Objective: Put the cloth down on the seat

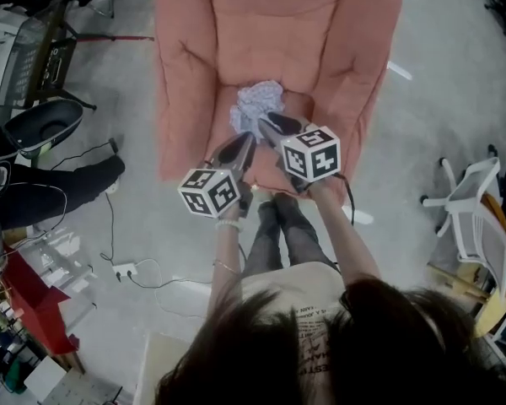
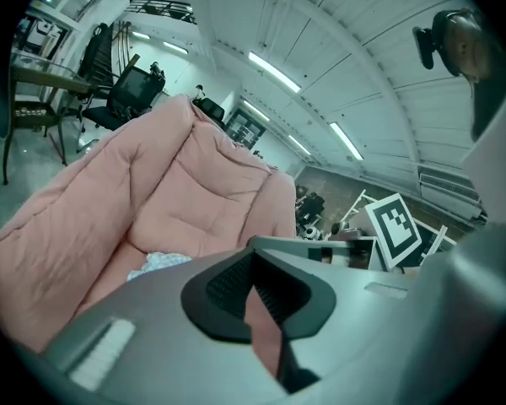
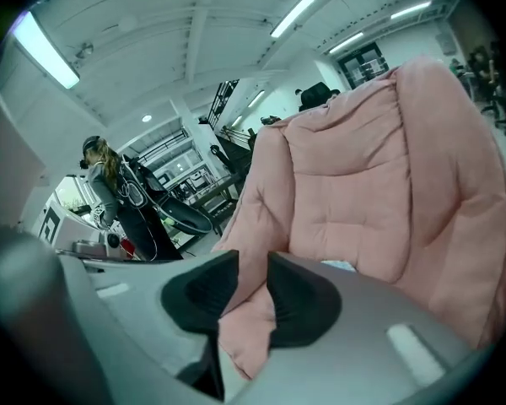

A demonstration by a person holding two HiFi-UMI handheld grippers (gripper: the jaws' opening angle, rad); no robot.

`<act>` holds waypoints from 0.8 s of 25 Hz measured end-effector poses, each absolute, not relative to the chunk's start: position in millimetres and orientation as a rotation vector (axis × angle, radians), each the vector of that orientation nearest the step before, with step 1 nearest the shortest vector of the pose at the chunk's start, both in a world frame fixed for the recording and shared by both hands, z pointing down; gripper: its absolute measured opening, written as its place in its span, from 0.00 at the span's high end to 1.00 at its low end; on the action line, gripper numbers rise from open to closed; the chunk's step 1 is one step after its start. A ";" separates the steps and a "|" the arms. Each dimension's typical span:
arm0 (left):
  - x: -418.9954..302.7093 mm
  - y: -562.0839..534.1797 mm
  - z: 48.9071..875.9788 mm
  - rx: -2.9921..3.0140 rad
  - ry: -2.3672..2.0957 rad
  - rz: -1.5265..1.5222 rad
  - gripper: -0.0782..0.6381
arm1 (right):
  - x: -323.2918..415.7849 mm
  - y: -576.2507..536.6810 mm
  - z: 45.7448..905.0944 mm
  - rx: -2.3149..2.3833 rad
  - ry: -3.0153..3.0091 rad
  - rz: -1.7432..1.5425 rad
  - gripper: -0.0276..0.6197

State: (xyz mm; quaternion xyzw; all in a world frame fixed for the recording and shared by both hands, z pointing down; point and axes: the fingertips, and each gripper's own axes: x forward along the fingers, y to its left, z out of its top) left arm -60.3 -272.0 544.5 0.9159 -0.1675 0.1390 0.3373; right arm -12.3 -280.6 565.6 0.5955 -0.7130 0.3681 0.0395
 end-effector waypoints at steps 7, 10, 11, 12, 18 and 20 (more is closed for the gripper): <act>-61.5 -274.7 497.8 2.445 -0.437 0.279 0.89 | -18.2 -278.1 520.1 1.871 -2.236 1.049 0.82; -63.0 -275.1 478.2 2.474 -0.440 0.254 0.89 | -17.7 -277.1 501.4 1.891 -2.251 1.020 0.83; -64.0 -275.5 471.7 2.482 -0.443 0.246 0.89 | -17.7 -277.2 494.3 1.897 -2.257 1.008 0.84; -65.3 -275.9 465.4 2.490 -0.445 0.238 0.89 | -18.2 -277.4 487.1 1.901 -2.262 0.995 0.85; -71.7 -276.5 434.1 2.535 -0.445 0.195 0.89 | -23.5 -275.5 455.8 1.910 -2.279 0.917 0.88; -73.4 -274.4 422.9 2.557 -0.436 0.186 0.89 | -26.9 -272.9 446.0 1.915 -2.289 0.899 0.89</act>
